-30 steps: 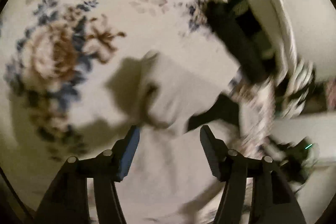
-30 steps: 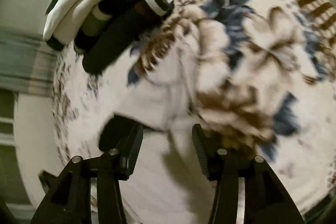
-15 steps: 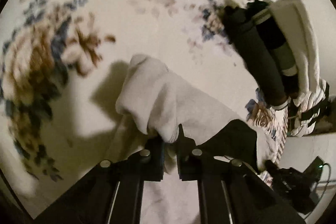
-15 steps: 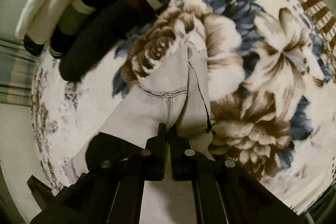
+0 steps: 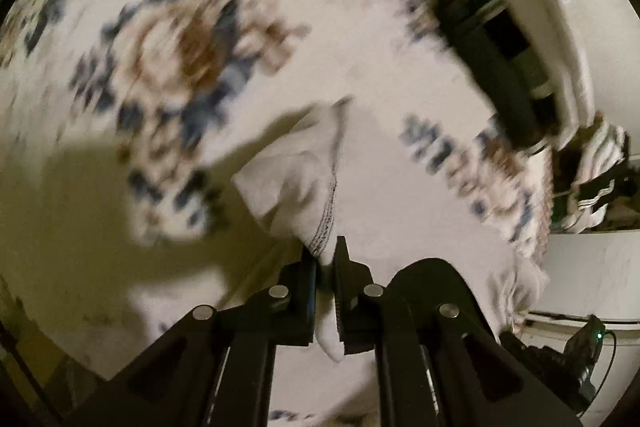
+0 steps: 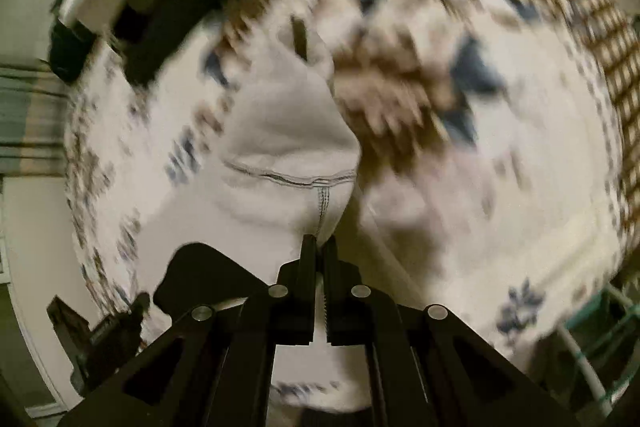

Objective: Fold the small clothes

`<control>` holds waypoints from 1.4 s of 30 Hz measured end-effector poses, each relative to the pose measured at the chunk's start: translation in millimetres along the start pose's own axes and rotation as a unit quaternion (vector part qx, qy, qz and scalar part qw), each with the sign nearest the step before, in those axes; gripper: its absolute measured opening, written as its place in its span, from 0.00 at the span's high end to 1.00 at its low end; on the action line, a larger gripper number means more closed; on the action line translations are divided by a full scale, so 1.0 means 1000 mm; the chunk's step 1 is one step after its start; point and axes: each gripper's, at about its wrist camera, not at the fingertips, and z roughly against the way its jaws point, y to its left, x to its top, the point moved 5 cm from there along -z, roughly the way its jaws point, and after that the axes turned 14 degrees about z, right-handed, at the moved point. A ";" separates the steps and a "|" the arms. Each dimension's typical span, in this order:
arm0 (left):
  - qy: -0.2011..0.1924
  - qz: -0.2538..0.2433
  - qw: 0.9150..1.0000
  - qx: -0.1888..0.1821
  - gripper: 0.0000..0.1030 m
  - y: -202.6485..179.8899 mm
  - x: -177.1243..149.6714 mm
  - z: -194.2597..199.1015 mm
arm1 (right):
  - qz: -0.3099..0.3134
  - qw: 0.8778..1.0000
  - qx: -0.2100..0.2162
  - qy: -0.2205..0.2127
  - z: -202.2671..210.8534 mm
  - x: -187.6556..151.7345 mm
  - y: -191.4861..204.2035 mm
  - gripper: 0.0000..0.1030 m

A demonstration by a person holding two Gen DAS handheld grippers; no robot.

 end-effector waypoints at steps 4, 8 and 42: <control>0.022 -0.013 0.999 0.030 0.93 0.024 -0.009 -0.024 | -0.015 0.999 -0.012 0.048 -0.032 -0.030 -0.021 0.96; 0.044 -0.026 0.998 0.037 0.89 0.030 -0.017 -0.020 | -0.015 0.995 -0.030 0.096 -0.052 -0.041 -0.041 0.86; -0.025 -0.229 0.973 -0.033 0.84 -0.091 0.079 -0.037 | 0.148 0.980 0.128 0.023 -0.065 0.111 0.018 0.77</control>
